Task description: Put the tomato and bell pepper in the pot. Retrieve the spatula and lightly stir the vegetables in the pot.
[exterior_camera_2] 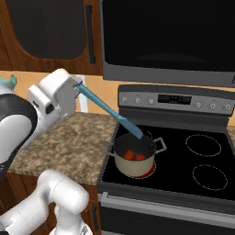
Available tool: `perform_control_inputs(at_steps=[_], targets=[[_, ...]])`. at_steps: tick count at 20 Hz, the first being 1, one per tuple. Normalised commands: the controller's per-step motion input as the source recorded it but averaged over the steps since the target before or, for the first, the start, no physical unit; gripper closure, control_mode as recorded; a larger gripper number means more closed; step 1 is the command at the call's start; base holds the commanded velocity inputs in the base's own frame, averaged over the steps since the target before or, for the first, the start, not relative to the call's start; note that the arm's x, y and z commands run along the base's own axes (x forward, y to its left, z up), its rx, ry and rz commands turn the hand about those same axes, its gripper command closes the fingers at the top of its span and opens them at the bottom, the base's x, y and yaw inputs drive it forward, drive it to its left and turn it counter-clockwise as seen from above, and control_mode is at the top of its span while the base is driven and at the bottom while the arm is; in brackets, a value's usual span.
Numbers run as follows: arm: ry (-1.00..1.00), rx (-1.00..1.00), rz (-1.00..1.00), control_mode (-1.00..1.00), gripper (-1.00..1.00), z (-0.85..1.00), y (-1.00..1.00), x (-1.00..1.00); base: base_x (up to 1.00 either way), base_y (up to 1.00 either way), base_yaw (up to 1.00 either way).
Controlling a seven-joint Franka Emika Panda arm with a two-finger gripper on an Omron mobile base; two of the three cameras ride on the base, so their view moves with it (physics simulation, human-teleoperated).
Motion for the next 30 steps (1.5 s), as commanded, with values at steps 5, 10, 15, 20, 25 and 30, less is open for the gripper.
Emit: perform_control_inputs(at_steps=[5, 10, 15, 20, 25, 30], targets=[[0.20, 0.84, 0.16, -1.00, 1.00, -0.12, -0.01, 0.03, 0.00, 0.00, 0.00], [0.11, 0.62, 0.19, -1.00, 1.00, -0.15, 0.07, 0.02, 0.00, 0.00, 0.00], [-0.04, 0.86, -0.04, -1.00, 1.00, 0.04, 0.08, -0.08, 0.00, 0.00, 0.00], [0.00, 0.87, -0.04, -1.00, 1.00, 0.31, 0.44, 0.00, 0.00, 0.00, 0.00], [-0.49, 0.31, -0.17, -1.00, 1.00, 0.52, 0.56, -0.23, 0.00, 0.00, 0.00], [-0.98, -0.06, -0.21, -1.00, 1.00, 0.38, 0.77, -0.21, 0.00, 0.00, 0.00]])
